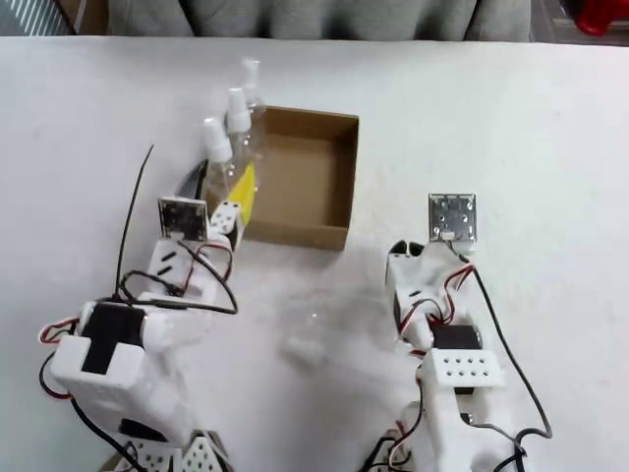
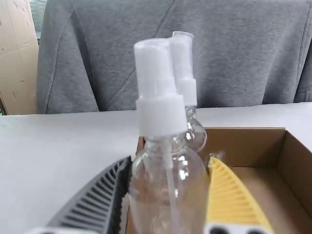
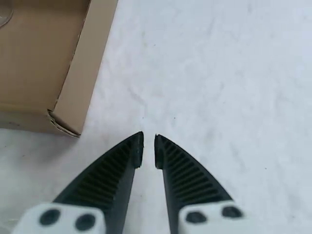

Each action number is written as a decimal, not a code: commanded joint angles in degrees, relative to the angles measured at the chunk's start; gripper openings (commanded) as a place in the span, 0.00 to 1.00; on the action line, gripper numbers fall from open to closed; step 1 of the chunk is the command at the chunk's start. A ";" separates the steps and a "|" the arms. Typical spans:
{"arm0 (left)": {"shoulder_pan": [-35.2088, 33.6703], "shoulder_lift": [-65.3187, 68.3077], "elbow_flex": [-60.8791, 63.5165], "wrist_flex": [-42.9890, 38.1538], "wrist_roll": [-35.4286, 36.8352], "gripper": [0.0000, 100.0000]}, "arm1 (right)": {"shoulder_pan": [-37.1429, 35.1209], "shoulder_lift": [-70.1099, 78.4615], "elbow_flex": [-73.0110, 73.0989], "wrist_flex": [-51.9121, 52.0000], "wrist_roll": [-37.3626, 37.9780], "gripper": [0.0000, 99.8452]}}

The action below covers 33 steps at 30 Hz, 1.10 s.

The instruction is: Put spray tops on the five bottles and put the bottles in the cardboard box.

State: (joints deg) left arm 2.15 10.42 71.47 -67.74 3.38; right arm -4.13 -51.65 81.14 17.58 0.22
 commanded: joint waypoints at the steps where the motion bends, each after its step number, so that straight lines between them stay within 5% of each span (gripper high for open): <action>1: -0.57 -0.57 0.09 0.26 -0.70 0.16 | 0.75 -0.84 -0.18 -1.01 0.00 0.02; 7: -0.57 -0.66 1.32 0.26 -0.53 0.29 | 0.75 -0.75 -0.18 -1.01 0.00 0.02; 26: -0.92 -10.59 7.65 0.35 1.85 0.28 | 0.57 -0.66 -0.18 -1.01 0.09 0.02; 33: -0.66 -24.04 10.29 15.56 1.67 0.28 | 0.48 -0.66 -0.18 -1.01 0.09 0.02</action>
State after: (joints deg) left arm 1.19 -4.97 81.49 -61.49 4.53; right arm -4.13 -51.65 81.14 17.58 0.22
